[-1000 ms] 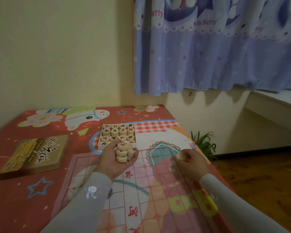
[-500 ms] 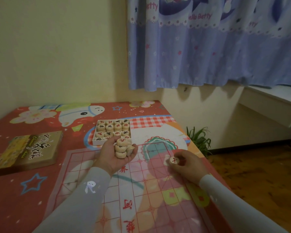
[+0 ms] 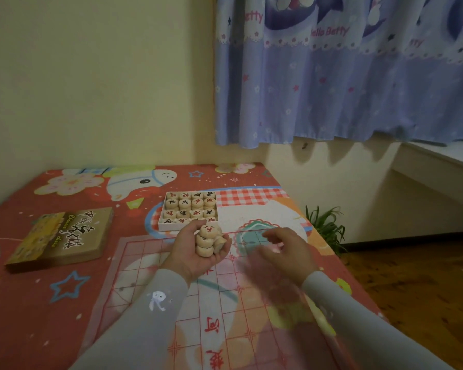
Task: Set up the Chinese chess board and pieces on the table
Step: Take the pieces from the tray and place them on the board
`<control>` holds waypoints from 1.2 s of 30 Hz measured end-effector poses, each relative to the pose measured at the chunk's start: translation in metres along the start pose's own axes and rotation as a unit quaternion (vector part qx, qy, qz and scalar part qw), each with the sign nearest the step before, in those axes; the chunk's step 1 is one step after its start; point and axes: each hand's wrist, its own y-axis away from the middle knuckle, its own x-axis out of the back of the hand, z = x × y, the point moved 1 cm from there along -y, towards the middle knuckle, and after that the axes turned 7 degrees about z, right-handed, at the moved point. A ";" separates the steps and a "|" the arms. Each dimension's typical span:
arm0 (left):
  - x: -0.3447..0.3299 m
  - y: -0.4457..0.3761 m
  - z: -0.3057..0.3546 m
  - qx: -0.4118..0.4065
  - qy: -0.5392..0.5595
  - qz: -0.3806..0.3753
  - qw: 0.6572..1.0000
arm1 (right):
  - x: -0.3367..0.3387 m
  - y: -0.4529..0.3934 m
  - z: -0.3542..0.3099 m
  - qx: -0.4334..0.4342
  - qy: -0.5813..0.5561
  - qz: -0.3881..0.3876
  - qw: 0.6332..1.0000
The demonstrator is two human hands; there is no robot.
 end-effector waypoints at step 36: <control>0.031 -0.006 0.040 -0.017 0.036 0.034 0.999 | -0.083 -0.055 -0.029 -0.029 0.059 -0.059 0.996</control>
